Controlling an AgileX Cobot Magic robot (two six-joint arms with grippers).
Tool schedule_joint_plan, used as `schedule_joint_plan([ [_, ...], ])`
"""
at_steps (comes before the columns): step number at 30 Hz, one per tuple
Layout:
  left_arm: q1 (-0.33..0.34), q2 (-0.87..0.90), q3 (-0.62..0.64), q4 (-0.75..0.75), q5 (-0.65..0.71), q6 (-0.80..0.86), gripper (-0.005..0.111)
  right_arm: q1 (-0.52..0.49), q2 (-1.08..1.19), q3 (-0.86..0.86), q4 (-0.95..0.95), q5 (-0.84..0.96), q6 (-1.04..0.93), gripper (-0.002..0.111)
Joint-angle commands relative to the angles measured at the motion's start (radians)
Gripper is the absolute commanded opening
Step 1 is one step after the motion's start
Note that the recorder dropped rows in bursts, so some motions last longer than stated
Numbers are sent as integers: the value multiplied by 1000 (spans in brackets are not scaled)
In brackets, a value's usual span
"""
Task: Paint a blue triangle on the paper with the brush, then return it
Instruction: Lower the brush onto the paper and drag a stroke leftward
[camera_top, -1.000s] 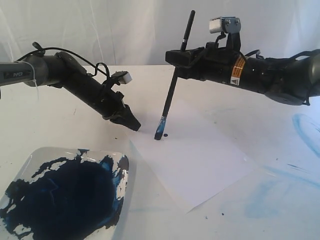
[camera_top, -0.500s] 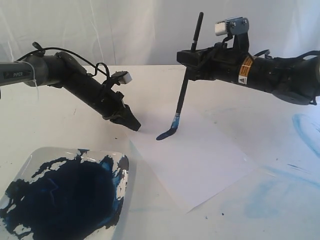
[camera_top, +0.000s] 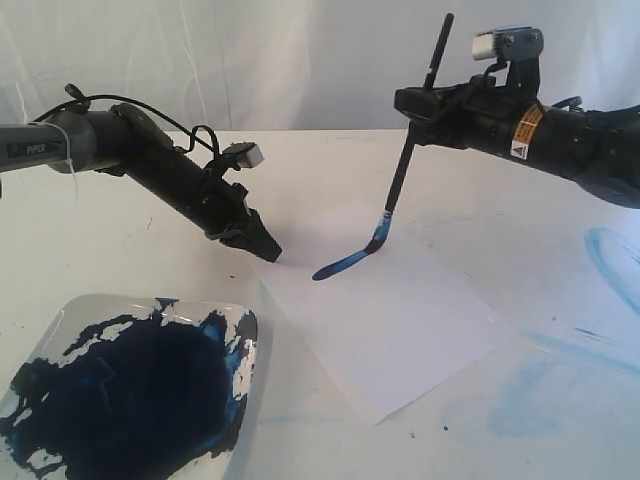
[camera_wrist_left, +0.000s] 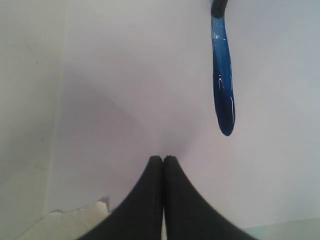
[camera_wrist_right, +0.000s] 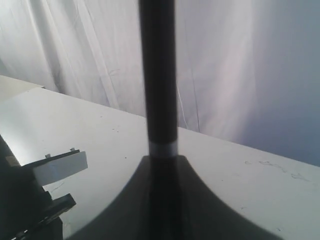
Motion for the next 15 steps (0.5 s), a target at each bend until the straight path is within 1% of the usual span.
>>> schedule_joint_plan([
  [1, -1, -1, -5, -7, 17, -5, 0, -12, -13, 0, 8, -46, -15, 0],
  [5, -1, -1, -5, -7, 19, -5, 0, -12, -38, 0, 8, -132, -15, 0],
  [8, -1, -1, -5, -7, 19, -5, 0, -12, -74, 0, -14, -150, -10, 0],
  [12, -1, -1, -5, -7, 21, -5, 0, 5, -118, 0, -98, -152, 71, 0],
  [15, -1, -1, -5, -7, 25, -5, 0, 39, -157, 0, -204, -137, 134, 0],
])
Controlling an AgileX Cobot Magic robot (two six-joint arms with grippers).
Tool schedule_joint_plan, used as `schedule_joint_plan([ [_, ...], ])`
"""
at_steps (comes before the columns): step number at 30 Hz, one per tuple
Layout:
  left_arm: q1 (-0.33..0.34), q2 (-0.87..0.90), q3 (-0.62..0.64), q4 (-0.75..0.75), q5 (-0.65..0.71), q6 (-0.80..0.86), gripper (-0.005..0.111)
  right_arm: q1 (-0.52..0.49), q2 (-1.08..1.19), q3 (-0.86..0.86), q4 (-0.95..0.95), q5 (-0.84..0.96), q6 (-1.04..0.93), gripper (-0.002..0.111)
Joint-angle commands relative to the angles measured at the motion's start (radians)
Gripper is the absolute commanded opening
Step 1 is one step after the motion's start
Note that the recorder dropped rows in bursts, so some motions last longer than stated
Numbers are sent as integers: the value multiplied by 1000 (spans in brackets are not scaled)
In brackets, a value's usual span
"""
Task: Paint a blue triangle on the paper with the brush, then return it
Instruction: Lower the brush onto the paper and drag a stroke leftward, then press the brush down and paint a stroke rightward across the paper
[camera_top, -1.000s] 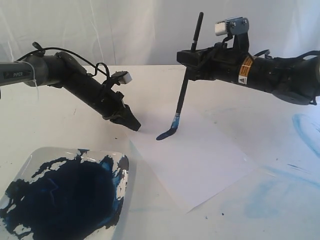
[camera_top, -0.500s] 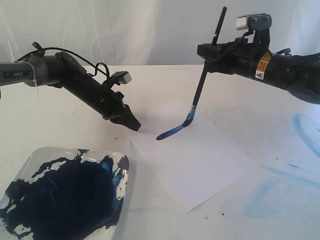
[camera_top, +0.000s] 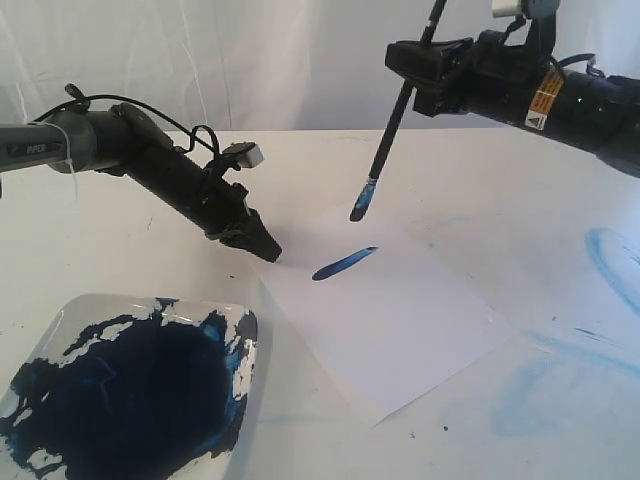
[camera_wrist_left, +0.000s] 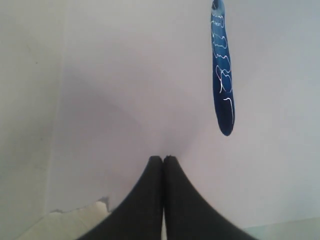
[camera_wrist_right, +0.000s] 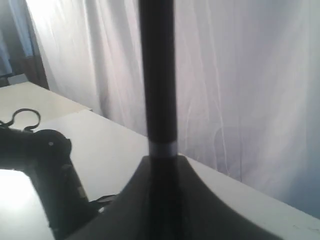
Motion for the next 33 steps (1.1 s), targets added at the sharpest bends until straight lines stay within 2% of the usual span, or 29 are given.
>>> schedule_joint_plan([
  [1, -1, -1, -5, -7, 30, -5, 0, 49, -64, 0, -138, 16, 109, 0],
  [3, -1, -1, -5, -7, 34, -5, 0, 84, -98, 0, -142, 100, 159, 0],
  [9, -1, -1, -5, -7, 38, -5, 0, 225, -201, 0, -130, 523, 171, 0],
  [13, -1, -1, -5, -7, 38, -5, 0, 289, -209, 0, -15, 608, 141, 0],
  [16, -1, -1, -5, -7, 38, -5, 0, 339, -185, 0, 131, 689, 22, 0],
  [23, -1, -1, -5, -7, 38, -5, 0, 377, -114, 0, 463, 702, -206, 0],
  [27, -1, -1, -5, -7, 38, -5, 0, 377, -86, 0, 537, 691, -247, 0],
  [33, -1, -1, -5, -7, 38, -5, 0, 377, -54, 0, 542, 621, -253, 0],
])
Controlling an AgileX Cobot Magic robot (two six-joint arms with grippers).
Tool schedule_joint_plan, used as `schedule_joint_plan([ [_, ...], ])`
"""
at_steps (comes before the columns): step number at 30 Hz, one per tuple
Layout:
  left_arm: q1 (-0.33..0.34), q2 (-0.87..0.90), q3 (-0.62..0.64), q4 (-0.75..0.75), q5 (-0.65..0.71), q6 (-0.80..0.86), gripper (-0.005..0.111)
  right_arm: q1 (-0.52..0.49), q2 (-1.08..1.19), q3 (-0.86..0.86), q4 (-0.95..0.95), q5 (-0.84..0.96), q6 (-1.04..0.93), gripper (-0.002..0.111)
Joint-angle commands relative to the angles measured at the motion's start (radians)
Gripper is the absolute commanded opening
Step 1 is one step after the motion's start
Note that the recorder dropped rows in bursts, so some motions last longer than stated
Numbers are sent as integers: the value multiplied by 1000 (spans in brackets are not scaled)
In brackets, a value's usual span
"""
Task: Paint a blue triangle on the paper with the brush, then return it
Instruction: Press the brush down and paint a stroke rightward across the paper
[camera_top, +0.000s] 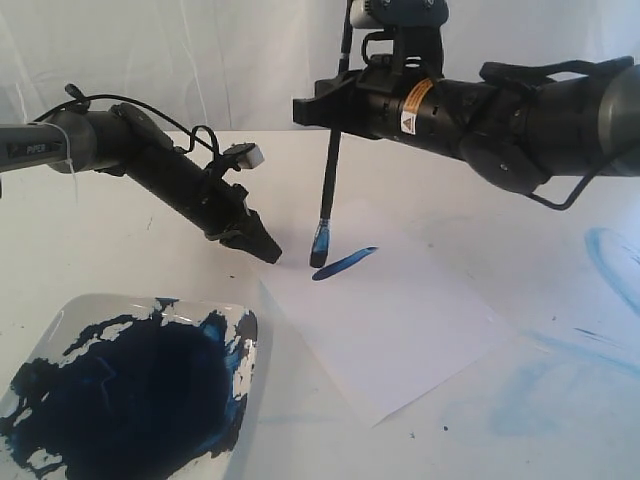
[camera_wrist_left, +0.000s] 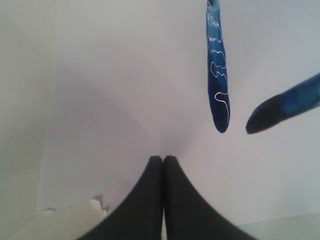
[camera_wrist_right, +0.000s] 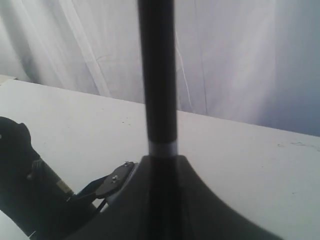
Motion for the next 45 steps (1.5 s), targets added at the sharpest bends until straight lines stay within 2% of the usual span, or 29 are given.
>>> schedule_joint_plan([
  [1, -1, -1, -5, -7, 24, -5, 0, 4, 25, 0, 12, -41, -14, 0],
  [8, -1, -1, -5, -7, 24, -3, 0, 4, 37, 0, 15, -18, -14, 0],
  [45, -1, -1, -5, -7, 26, -1, 0, 4, -30, 0, -9, 412, -64, 0],
])
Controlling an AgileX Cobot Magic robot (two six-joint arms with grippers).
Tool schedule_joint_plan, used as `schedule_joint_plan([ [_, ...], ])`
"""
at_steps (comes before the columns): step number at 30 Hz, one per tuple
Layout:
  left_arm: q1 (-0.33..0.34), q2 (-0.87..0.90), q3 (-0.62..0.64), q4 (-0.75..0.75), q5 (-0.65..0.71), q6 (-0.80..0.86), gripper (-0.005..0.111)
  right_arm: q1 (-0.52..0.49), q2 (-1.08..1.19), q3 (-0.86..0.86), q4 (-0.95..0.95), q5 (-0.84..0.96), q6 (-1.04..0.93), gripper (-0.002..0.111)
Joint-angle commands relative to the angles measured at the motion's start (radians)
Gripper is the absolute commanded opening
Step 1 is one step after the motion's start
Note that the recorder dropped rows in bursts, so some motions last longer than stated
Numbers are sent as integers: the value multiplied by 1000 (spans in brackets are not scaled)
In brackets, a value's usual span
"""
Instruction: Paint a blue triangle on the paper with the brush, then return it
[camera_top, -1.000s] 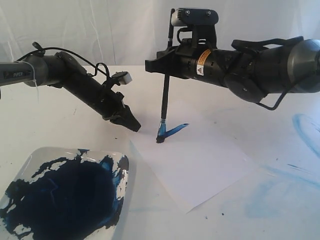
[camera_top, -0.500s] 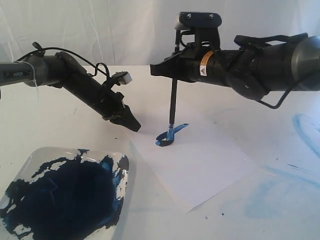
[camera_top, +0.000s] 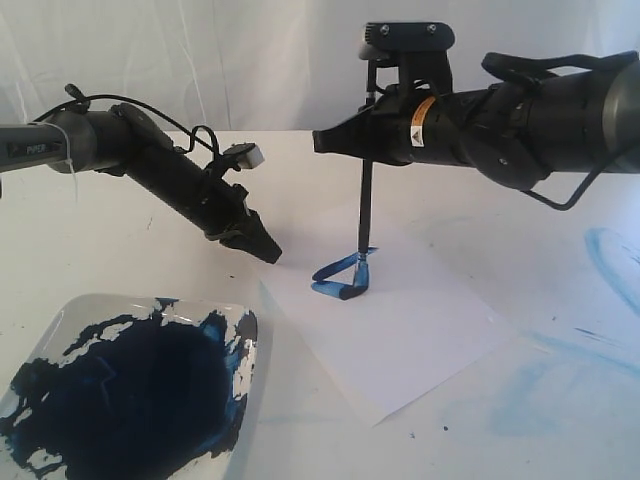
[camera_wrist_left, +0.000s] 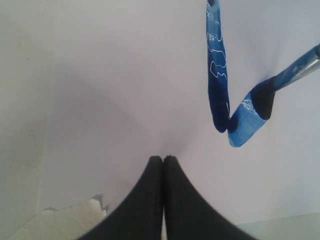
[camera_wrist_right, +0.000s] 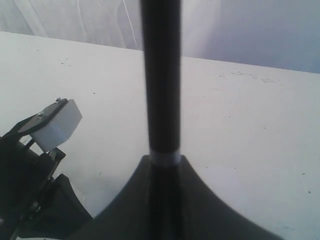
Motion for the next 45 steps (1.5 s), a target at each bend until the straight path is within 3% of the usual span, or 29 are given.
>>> schedule_joint_plan([
  [1, -1, -1, -5, -7, 26, -1, 0, 0, -15, 2, -36, 108, -29, 0],
  [15, -1, -1, -5, -9, 28, -1, 0, -30, -57, 2, -67, 156, -29, 0],
  [23, -1, -1, -5, -9, 28, -1, 0, -30, -65, 2, -67, -18, -33, 0],
  [29, -1, -1, -5, -13, 28, -1, 0, -30, -68, 2, -60, -173, -217, 0],
  [45, -1, -1, -5, -15, 26, -1, 0, -60, -3, 2, 25, -270, -293, 0],
])
